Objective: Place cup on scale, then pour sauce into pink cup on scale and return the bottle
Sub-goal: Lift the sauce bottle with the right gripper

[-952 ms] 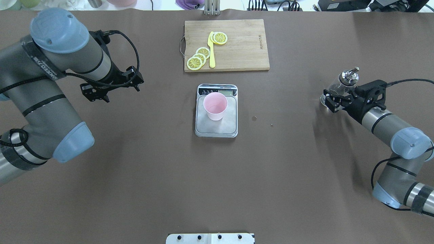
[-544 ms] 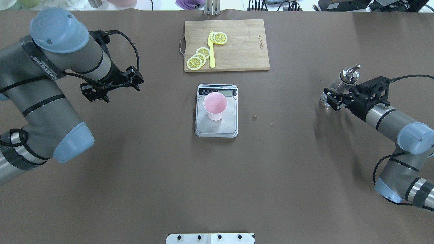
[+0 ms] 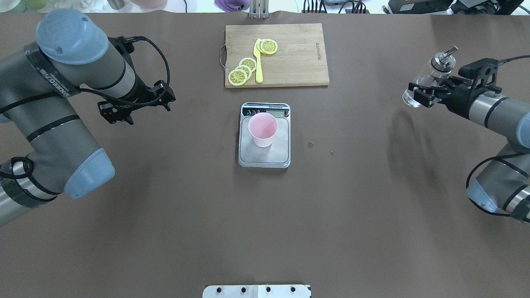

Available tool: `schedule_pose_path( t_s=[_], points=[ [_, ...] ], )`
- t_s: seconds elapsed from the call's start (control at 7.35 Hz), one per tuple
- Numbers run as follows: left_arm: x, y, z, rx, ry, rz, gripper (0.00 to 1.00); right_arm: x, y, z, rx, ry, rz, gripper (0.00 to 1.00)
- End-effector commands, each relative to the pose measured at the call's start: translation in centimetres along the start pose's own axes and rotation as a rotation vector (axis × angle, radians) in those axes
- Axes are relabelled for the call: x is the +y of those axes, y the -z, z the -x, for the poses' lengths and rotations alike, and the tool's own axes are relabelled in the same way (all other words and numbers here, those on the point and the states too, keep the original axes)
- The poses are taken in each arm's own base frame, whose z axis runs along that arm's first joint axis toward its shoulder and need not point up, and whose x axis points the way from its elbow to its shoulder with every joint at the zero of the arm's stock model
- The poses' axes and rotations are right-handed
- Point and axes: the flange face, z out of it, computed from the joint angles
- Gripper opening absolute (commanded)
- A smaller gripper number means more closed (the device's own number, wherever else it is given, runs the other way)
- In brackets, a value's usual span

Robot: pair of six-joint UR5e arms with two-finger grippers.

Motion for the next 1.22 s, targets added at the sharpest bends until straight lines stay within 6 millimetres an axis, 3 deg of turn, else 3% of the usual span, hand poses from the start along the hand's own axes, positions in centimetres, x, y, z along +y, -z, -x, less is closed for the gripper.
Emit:
schedule_pose_path(
  t_s=[0.0,0.14,0.54,0.95,1.09],
  points=[
    [-0.5,0.1,0.2,-0.001,0.005,-0.003,0.98,-6.8,-1.5,3.2,0.062,0.032,0.039,0.00],
    [-0.6,0.1,0.2,-0.002,0.006,-0.003,0.98,-9.3,-0.9,4.9,0.102,0.101,0.080,0.00],
    [-1.7,0.2,0.7,-0.007,-0.002,-0.009,0.98,-12.5,-0.2,7.8,0.177,0.148,0.080,0.00],
    [-2.5,0.1,1.7,-0.018,0.013,-0.014,0.98,-12.1,0.7,15.9,0.321,0.361,0.095,0.00],
    [-3.4,0.3,2.4,-0.021,0.017,-0.022,0.98,-10.8,1.2,19.1,0.367,0.454,0.112,0.00]
  ],
)
